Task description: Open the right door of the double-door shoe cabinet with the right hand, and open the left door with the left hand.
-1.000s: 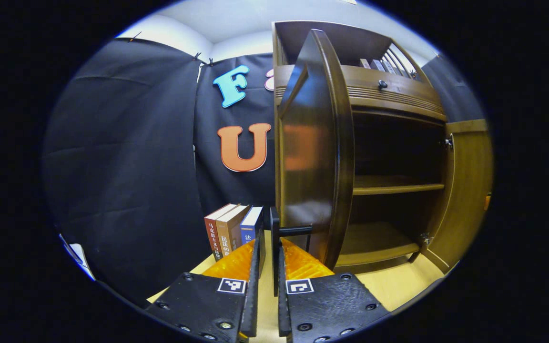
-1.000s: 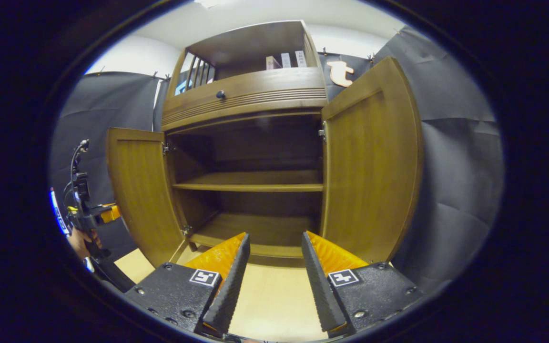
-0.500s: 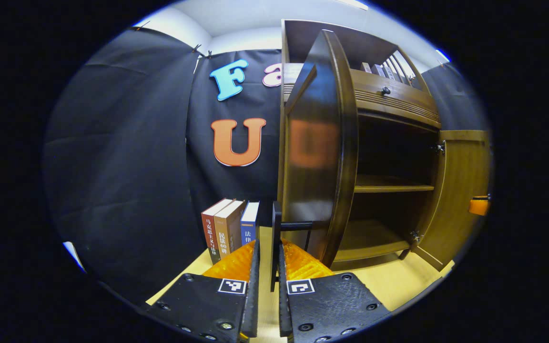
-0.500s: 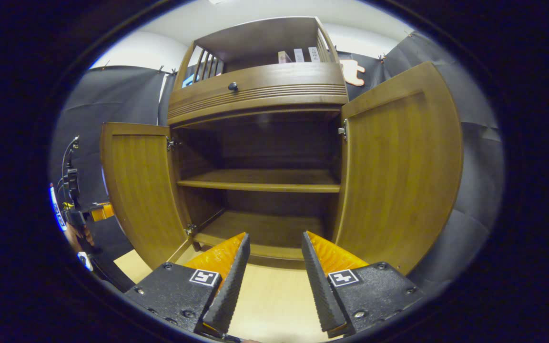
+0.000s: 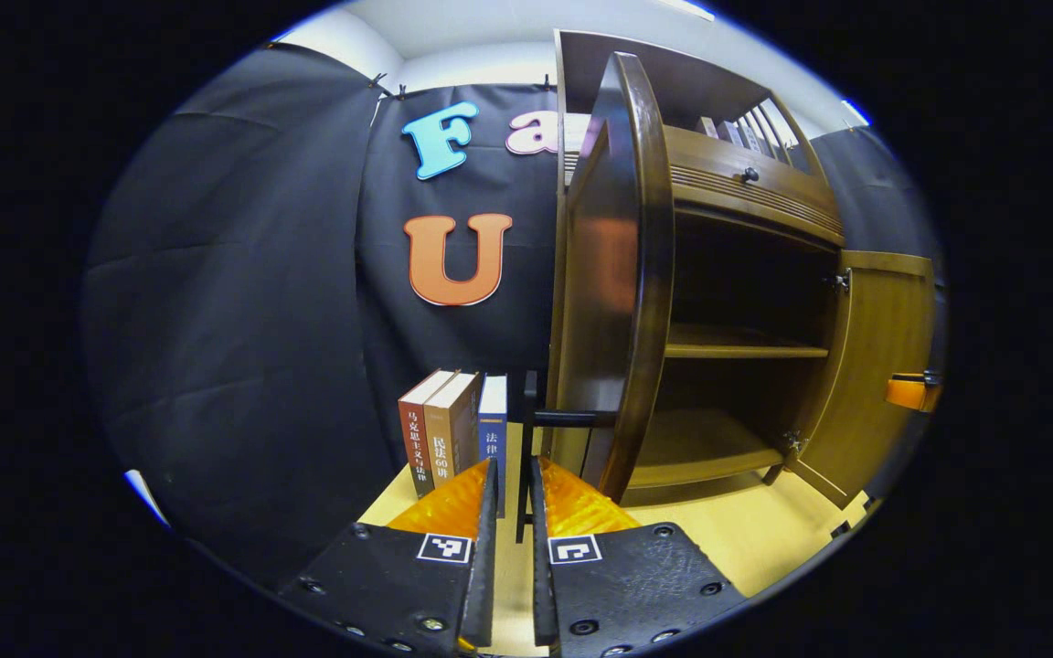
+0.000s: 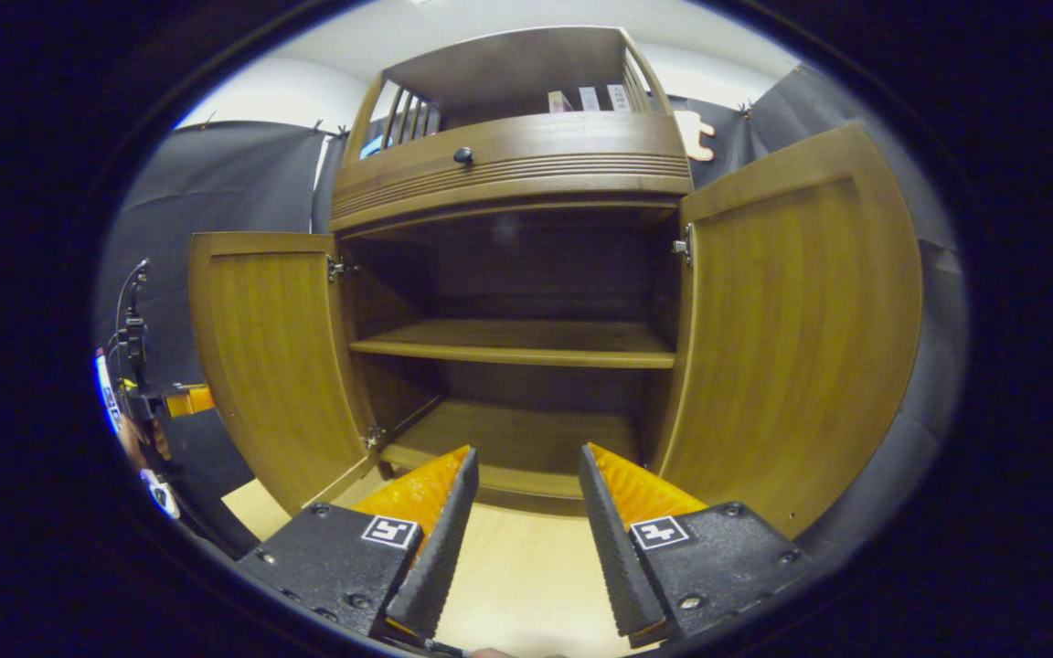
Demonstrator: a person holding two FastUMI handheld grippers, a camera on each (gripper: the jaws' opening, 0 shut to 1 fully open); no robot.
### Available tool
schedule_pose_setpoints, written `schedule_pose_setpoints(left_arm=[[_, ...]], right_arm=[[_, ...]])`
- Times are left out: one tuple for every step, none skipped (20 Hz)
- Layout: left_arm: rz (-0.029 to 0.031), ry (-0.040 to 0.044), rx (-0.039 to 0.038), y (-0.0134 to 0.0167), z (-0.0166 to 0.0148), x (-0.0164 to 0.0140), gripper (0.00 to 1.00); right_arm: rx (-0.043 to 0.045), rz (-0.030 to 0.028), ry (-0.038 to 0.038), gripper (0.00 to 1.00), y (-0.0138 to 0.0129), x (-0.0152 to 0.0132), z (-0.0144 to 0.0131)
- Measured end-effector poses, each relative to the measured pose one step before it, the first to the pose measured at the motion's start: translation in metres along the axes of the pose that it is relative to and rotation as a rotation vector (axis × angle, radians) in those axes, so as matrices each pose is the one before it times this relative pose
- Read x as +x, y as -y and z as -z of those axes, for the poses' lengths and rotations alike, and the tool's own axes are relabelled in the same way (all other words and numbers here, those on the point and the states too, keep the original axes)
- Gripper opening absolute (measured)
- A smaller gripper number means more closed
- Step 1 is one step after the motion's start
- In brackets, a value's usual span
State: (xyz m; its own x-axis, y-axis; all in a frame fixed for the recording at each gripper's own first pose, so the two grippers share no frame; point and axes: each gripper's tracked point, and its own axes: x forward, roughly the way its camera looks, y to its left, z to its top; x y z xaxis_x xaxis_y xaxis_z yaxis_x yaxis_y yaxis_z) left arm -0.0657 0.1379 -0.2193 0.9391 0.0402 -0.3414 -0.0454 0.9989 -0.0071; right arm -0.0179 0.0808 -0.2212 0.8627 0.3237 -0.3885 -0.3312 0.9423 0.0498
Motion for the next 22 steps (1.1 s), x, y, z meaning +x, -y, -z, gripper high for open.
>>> schedule_pose_setpoints(left_arm=[[-0.01120,-0.00420,0.00935,-0.00335,0.00098,-0.00192,0.17],[-0.02563,-0.00080,0.01009,-0.00680,0.00129,-0.00244,0.17],[-0.02948,-0.00621,0.00852,-0.00662,0.00189,-0.00222,0.16],[-0.03011,-0.00399,0.00084,-0.00657,0.00242,-0.00296,0.16],[-0.03072,0.00350,0.00234,-0.00579,-0.00164,-0.00413,0.16],[-0.01549,0.00832,-0.00195,-0.00129,-0.00288,-0.00506,0.16],[-0.01457,0.01405,-0.00078,0.00006,-0.00565,-0.00463,0.17],[-0.01741,0.01429,0.00062,0.00023,-0.00441,-0.00282,0.17],[-0.01287,0.01249,0.00292,0.00005,-0.00364,-0.00231,0.17],[0.01658,-0.00025,-0.00875,0.00416,-0.00322,-0.00356,0.18],[-0.00121,0.00210,-0.00038,0.00565,-0.00346,-0.00577,0.22],[0.00008,0.01044,-0.00217,0.00804,-0.00750,-0.00934,0.23],[0.00389,0.00942,0.00044,0.00917,-0.00663,-0.00649,0.22],[0.00944,0.01716,-0.00305,0.00948,-0.00866,-0.00550,0.21],[0.01340,0.01223,0.00288,0.01314,-0.00671,-0.00257,0.37],[0.00583,0.02242,0.00602,0.01234,-0.00941,-0.00308,0.30],[0.01274,0.01930,0.00407,0.01365,-0.01009,-0.00060,0.31],[0.00955,0.01975,-0.00994,0.01263,-0.00704,-0.00049,0.46],[0.02750,0.01544,-0.01874,0.01565,-0.00836,0.00172,0.62],[0.02185,0.01479,-0.01663,0.01429,-0.00914,0.00234,0.63],[0.01900,0.01728,-0.00410,0.01182,-0.01017,0.00188,0.69],[0.01451,0.01614,0.00310,0.01201,-0.00873,0.00249,0.75]], right_arm=[[-0.00016,0.00054,0.00443,0.71,0.00140,-0.00132,-0.00085],[-0.00071,-0.00058,0.00374,0.72,0.00153,-0.00034,-0.00169],[-0.00162,0.00176,0.00237,0.75,0.00175,-0.00194,-0.00064],[-0.00119,-0.00052,0.00361,0.72,0.00103,-0.00169,-0.00139],[-0.00099,-0.00148,0.00464,0.72,0.00003,-0.00093,-0.00160],[-0.00072,0.00138,0.00412,0.76,0.00186,-0.00116,-0.00227],[0.00011,-0.00191,0.00653,0.76,0.00125,-0.00085,-0.00202],[0.00081,0.00263,0.00879,0.76,0.00244,-0.00052,-0.00405],[0.00115,0.00072,0.01095,0.76,0.00158,-0.00042,-0.00438],[0.00045,0.00413,0.01408,0.76,0.00156,-0.00070,-0.00634],[-0.00342,-0.00016,0.01596,0.75,0.00042,-0.00132,-0.00616],[-0.00419,0.00387,0.01786,0.75,0.00168,-0.00178,-0.00717],[-0.00042,-0.00103,0.02029,0.72,0.00080,-0.00231,-0.00757],[0.00496,0.00176,0.01629,0.72,0.00145,-0.00121,-0.00760],[0.00802,-0.00447,0.01183,0.76,0.00153,-0.00217,-0.00488],[0.00844,-0.00475,0.00991,0.84,0.00051,-0.00153,-0.00609],[0.00498,-0.00285,0.01015,0.93,-0.00029,-0.00252,-0.00519],[-0.00342,0.00240,0.01059,0.94,0.00028,-0.00183,-0.00562],[-0.01513,0.01190,0.00617,0.98,0.00312,-0.00152,-0.00494],[-0.01813,0.00519,0.01025,0.98,0.00244,-0.00126,-0.00546],[-0.01537,0.00933,0.00944,0.94,0.00310,-0.00050,-0.00583],[-0.01180,0.00892,0.00897,0.94,0.00359,-0.00112,-0.00565]])
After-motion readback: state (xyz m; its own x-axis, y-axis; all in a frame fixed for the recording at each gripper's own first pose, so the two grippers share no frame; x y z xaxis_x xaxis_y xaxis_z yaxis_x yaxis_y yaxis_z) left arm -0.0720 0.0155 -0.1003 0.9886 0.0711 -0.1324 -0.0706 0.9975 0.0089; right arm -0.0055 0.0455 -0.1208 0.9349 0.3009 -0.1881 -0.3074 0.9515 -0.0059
